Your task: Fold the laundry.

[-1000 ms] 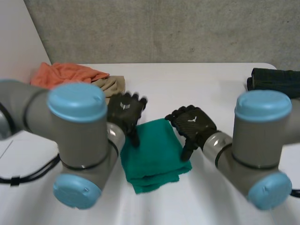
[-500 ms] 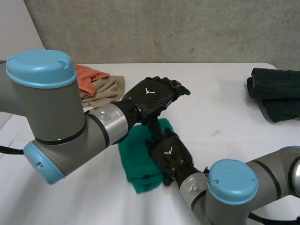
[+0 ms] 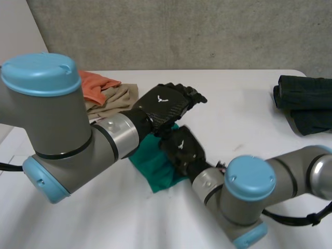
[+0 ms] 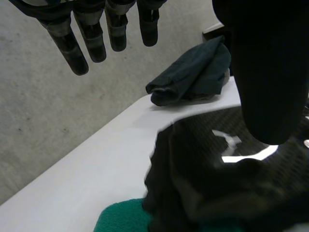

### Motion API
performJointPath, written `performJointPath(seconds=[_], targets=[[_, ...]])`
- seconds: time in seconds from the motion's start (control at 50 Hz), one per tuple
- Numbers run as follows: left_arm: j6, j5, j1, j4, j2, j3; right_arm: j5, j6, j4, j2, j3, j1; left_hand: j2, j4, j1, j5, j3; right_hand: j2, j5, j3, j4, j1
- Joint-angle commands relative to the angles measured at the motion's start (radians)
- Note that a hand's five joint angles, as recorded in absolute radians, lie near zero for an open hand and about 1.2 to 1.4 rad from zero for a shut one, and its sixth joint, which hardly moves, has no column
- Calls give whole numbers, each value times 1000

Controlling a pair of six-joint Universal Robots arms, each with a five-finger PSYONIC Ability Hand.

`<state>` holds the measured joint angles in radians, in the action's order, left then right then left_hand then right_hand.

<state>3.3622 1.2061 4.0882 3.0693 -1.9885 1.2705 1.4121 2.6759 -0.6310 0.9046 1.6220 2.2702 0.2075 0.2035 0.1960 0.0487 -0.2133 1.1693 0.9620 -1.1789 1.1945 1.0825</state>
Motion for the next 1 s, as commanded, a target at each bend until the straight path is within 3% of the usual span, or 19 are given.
performJointPath(seconds=[0.02,0.2,0.44,0.52,0.6,0.82,1.0], targets=[[-3,1,38,3,71,0,-9,10,0,74,-71,-118,12,16,23,-4,-6,227,260,-217,202,314],[-24,0,83,3,111,3,-36,13,95,71,-148,-181,9,13,20,-7,-3,227,260,-217,202,314],[-29,-3,81,3,100,46,-70,-4,168,34,-88,-247,6,10,18,-10,0,227,260,-217,202,314],[-29,-5,77,3,96,47,-70,-8,174,42,-64,-251,6,10,18,-10,0,-278,-246,288,-304,-192],[-29,-5,75,3,96,50,-74,-19,175,49,-25,-277,6,10,18,-10,0,-643,-610,652,-668,-556],[-29,-7,70,5,88,50,-237,-146,175,112,52,-336,6,10,18,-10,0,-832,-799,841,-857,-745],[-29,-8,64,3,73,53,-257,-241,172,53,35,-337,6,10,18,-10,0,-823,-790,833,-848,-736]])
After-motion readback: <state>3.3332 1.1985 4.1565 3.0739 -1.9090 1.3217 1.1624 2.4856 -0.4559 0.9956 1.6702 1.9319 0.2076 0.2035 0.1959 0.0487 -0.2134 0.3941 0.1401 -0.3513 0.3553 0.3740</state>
